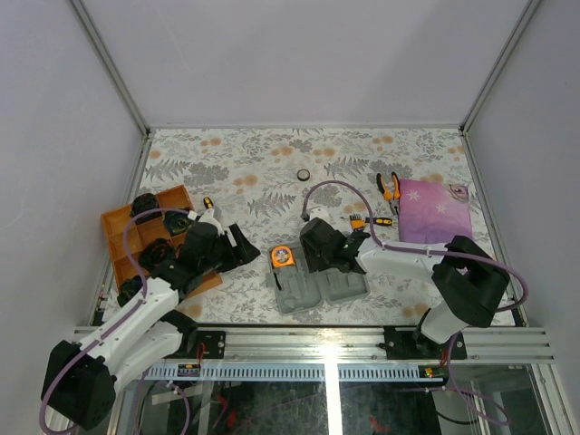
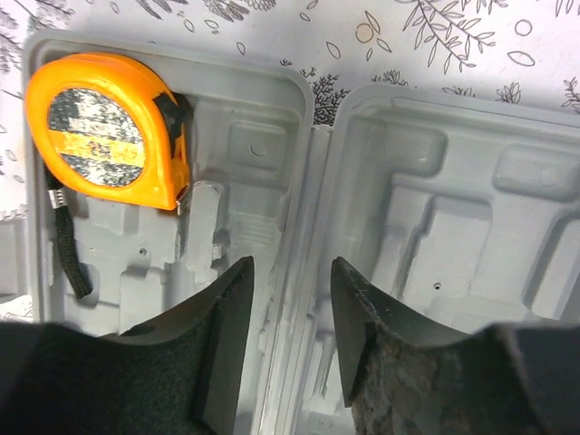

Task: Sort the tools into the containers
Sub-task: Adjust the storage box at the center of the board, then adjust the engineering item in the storage box.

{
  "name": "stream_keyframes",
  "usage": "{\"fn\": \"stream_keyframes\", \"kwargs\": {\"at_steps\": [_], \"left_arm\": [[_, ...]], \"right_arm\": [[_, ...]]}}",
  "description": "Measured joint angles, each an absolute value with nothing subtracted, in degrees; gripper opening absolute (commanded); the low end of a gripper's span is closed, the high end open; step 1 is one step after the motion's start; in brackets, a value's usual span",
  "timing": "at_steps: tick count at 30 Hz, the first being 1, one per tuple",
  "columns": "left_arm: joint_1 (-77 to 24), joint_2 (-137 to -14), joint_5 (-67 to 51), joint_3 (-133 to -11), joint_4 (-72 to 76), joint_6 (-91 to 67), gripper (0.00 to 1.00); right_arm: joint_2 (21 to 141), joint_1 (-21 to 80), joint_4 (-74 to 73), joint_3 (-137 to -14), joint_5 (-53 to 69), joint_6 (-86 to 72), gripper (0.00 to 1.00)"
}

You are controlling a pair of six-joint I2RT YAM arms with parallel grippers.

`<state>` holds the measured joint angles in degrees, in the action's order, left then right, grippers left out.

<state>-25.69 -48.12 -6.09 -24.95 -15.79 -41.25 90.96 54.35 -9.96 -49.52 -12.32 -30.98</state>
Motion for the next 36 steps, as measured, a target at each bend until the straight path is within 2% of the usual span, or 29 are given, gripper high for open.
{"fn": "stream_keyframes", "kwargs": {"at_steps": [5,12,17,28,36], "left_arm": [[-25.7,-48.2,-7.9,-23.7,-13.7,-41.3,0.69],[-25.7,-49.4,-10.5,-20.6,-8.9,-41.6,0.63],[-25.7,-52.3,-12.7,-18.8,-4.2,-41.8,0.62],[-25.7,-60.1,-14.2,-18.5,7.4,-42.2,0.59],[-25.9,-66.8,-14.6,-18.5,13.8,-42.8,0.58]], "right_arm": [[87.6,54.3,-10.0,-49.5,-11.9,-30.9,0.5],[84.0,54.3,-8.9,-49.5,-10.8,-31.9,0.44],[84.1,54.2,-7.0,-49.8,-9.2,-33.1,0.43],[92.9,53.0,-3.3,-57.7,-4.8,-34.0,0.43],[98.3,51.9,-2.2,-59.0,-2.0,-34.0,0.4]]}}
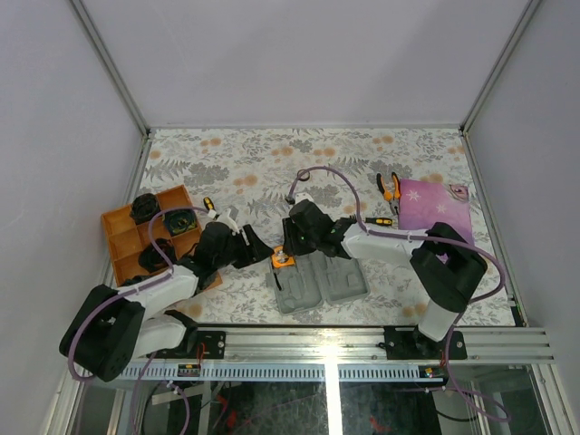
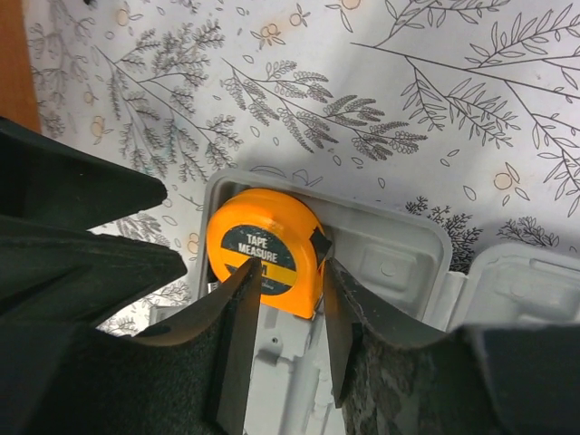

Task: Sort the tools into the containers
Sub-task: Adjust the engineering item in the storage box.

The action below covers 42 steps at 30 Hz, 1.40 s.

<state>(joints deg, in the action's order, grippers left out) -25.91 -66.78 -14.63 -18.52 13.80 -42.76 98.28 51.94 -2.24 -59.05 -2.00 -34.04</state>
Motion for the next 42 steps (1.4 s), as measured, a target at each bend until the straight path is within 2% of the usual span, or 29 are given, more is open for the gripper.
{"fn": "stream_keyframes", "kwargs": {"at_steps": [5,18,31,42], "left_arm": [[-26.3,-68.7,-14.7,-18.5,16.1,-42.8,0.57],[-27.0,-73.8,-14.5,-18.5,18.3,-42.8,0.46],[-28.6,-76.9,-13.8,-19.5,20.4,-43.2,0.34],[-28.9,-78.0,-12.6,-20.0,22.0,-43.3,0.27]], "right_arm": [[100.4,51.2,-2.2,-59.4,-0.8,-34.0,0.4],[102.3,50.6,-2.0,-60.6,1.2,-33.8,0.38],[104.3,50.2,-5.7,-64.6,1.7,-32.9,0.23],[108.2,49.4,-13.7,-72.0,1.7,-31.7,0.2]]}}
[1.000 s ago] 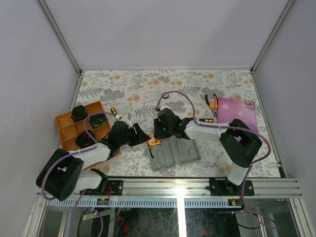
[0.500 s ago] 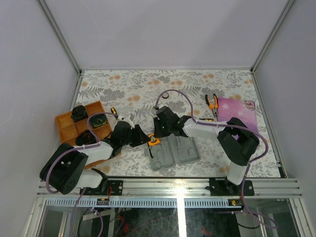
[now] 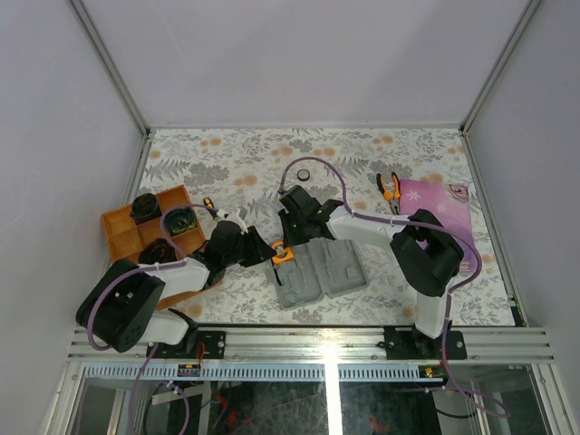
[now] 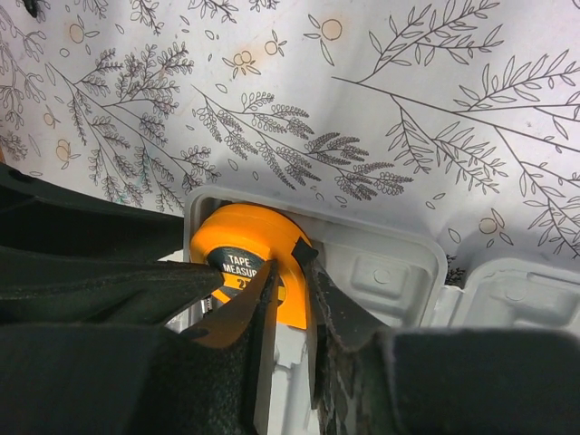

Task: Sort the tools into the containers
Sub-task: Adjust the engineering item in the storage box.

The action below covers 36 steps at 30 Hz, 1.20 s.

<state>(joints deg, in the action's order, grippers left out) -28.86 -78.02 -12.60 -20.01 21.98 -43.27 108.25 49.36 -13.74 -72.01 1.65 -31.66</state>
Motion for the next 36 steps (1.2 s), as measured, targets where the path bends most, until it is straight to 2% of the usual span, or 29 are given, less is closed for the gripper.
{"fn": "stream_keyframes", "kwargs": {"at_steps": [12,25,36], "left_arm": [[-28.9,-79.5,-12.4,-20.5,23.6,-43.3,0.18],[-29.0,-81.7,-11.9,-21.6,24.9,-44.2,0.0],[-29.6,-83.4,-10.6,-23.8,23.4,-45.4,0.0]], "right_arm": [[111.2,48.6,-18.8,-76.9,2.7,-30.4,0.18],[114.2,48.2,-23.7,-82.0,2.3,-28.6,0.17],[116.2,48.2,-27.4,-85.7,0.4,-27.1,0.17]]}}
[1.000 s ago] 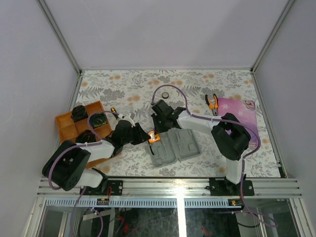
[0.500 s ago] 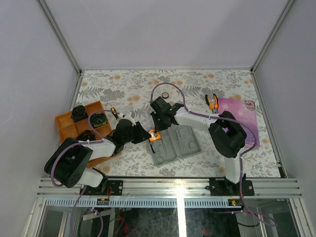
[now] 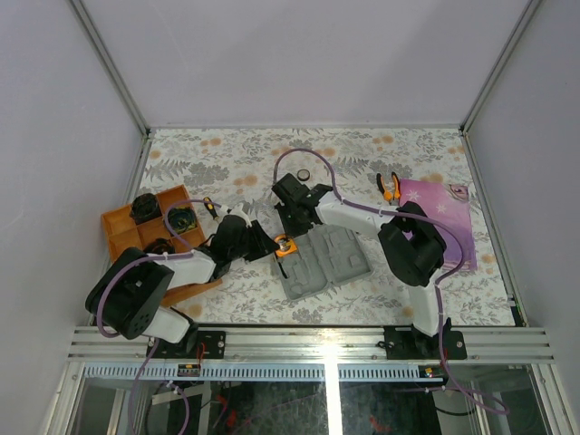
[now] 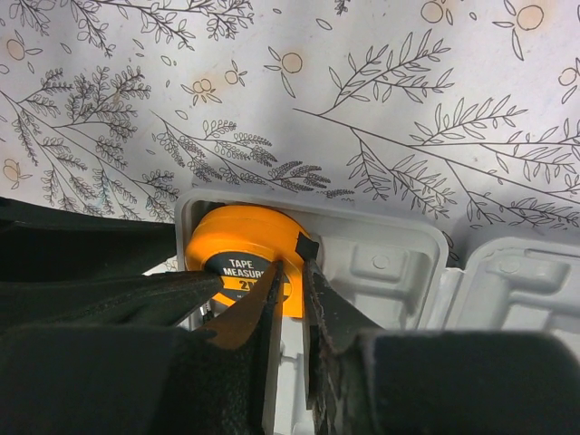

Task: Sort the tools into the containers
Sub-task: Adjust the engineering item in the storage box.

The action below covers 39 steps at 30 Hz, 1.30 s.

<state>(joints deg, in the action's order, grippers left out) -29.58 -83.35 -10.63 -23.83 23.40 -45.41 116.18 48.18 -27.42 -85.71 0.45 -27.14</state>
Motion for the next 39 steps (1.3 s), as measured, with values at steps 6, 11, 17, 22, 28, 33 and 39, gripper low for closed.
{"fn": "stream_keyframes", "kwargs": {"at_steps": [6,11,17,22,28,33,39], "left_arm": [[-29.6,-83.4,-10.3,-24.5,21.9,-46.5,0.0],[-29.6,-83.9,-10.3,-25.0,21.0,-47.2,0.0],[-29.6,-84.7,-10.4,-26.1,19.8,-47.7,0.0],[-29.6,-85.7,-10.7,-27.0,19.6,-48.0,0.0],[-29.6,-86.3,-10.8,-27.3,19.7,-48.1,0.0],[-29.6,-86.1,-10.9,-27.3,19.7,-47.9,0.0],[-30.2,-84.0,-10.8,-27.1,17.9,-46.0,0.03]], "right_arm": [[116.7,48.2,-28.0,-86.3,0.3,-26.4,0.16],[116.9,48.2,-28.0,-86.4,0.4,-26.0,0.17],[117.9,48.1,-29.2,-87.7,0.5,-25.1,0.17],[119.3,47.8,-31.4,-89.9,0.5,-23.9,0.15],[119.8,47.6,-32.2,-90.7,0.6,-23.4,0.13],[118.9,47.6,-31.3,-89.5,0.6,-23.3,0.13],[115.7,47.6,-27.9,-84.8,1.1,-23.3,0.14]]}}
